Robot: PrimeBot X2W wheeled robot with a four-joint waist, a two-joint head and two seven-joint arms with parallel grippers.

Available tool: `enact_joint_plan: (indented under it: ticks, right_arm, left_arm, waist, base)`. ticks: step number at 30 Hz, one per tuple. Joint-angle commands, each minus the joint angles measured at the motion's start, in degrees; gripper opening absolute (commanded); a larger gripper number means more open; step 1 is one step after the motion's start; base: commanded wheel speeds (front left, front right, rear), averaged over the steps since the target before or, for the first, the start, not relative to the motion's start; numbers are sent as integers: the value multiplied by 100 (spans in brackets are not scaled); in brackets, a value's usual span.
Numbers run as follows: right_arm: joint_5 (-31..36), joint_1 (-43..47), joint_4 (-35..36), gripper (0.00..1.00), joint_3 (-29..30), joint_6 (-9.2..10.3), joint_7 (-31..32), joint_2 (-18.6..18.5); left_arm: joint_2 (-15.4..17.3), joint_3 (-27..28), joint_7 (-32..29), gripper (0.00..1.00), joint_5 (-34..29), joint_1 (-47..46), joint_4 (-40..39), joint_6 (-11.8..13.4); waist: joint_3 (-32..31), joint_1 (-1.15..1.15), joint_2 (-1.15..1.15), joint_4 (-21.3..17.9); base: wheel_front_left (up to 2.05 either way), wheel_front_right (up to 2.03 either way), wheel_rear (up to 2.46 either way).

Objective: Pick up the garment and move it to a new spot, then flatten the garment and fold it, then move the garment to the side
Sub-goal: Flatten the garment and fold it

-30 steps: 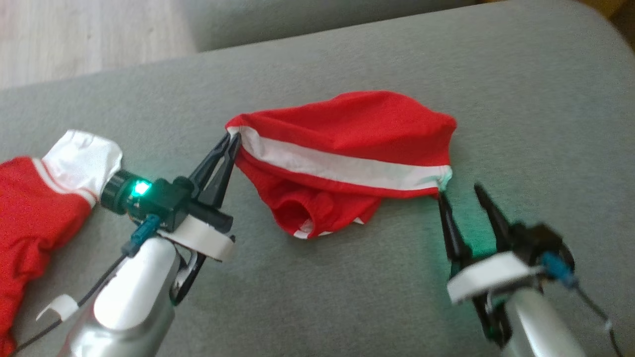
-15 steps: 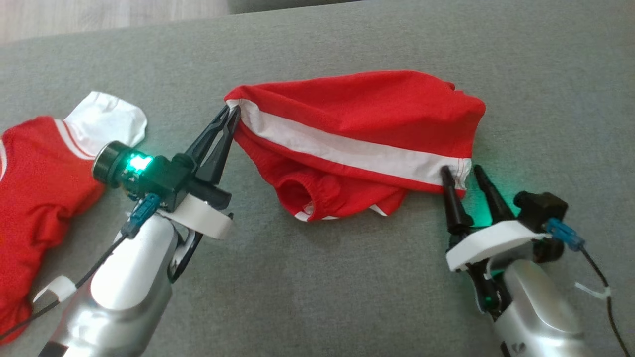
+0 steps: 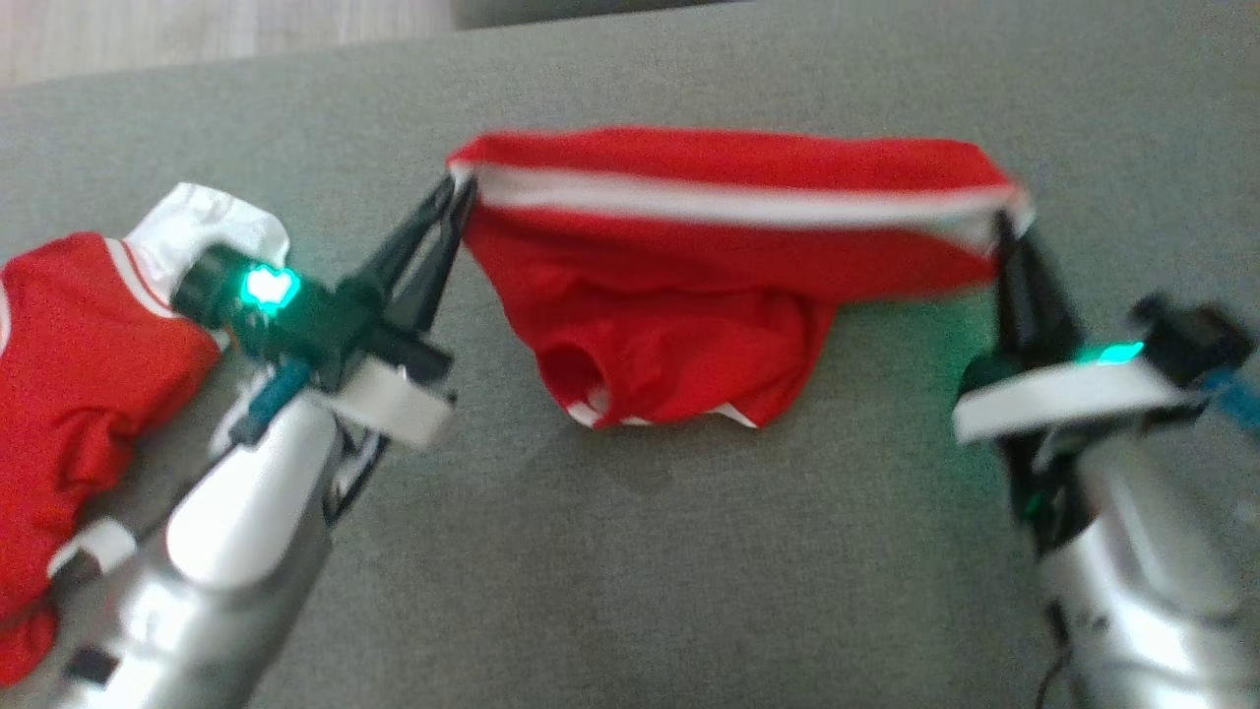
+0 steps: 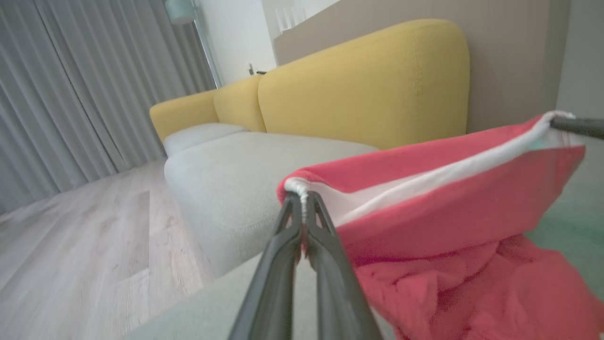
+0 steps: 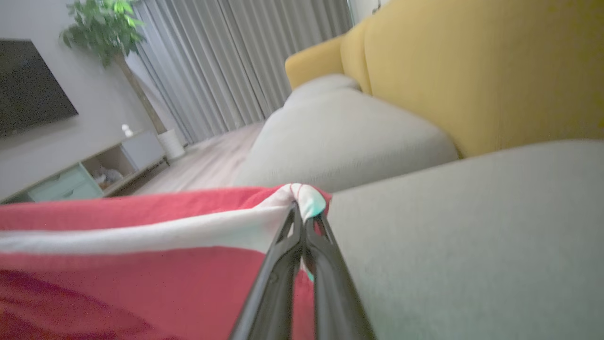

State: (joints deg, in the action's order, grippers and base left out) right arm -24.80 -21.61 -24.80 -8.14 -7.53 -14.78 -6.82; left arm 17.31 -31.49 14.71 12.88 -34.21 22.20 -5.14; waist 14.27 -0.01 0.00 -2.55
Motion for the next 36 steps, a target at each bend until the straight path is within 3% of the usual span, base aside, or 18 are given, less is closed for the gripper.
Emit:
enact_joint_plan:
  ticks: [1,7,11,16,22,29,36]
  right_arm:
    - [-47,-444,308,0,-1,4,-22,-59]
    - [14,-2270,748,0,556,4,-22,-750]
    - [113,-3639,700,0,932,4,-22,-1252]
    - [210,-4191,954,0,1124,4,-22,-1479]
    - [89,-3026,1210,0,733,4,-22,-1465]
    - [-158,-1040,1482,0,799,4,-22,-1235]
    - [-225,383,1951,0,1074,4,-22,-1207]
  left_arm:
    - [202,237,27,0,-52,-573,-221,-6]
    - [87,9,-92,0,-234,-2530,7,-183]
    - [-259,19,-17,0,-303,-3881,368,-203]
    - [-590,181,25,0,-270,-4386,355,-203]
    - [-459,-4,28,0,-272,-3107,9,-220]
    - [-458,-481,28,0,189,-682,-125,-232]
    - [-439,-776,29,0,585,1113,-347,-234]
  waist:
    - [135,1,0,-56]
    - [749,1,0,-144]
    - [1072,1,0,-187]
    - [1158,1,0,-275]
    - [1109,1,0,-390]
    - [884,1,0,-450]
    - [529,1,0,-591]
  base:
    - [0,0,0]
    - [0,0,0]
    - [0,0,0]
    - [0,0,0]
    - [0,0,0]
    - [0,0,0]
    - [0,0,0]
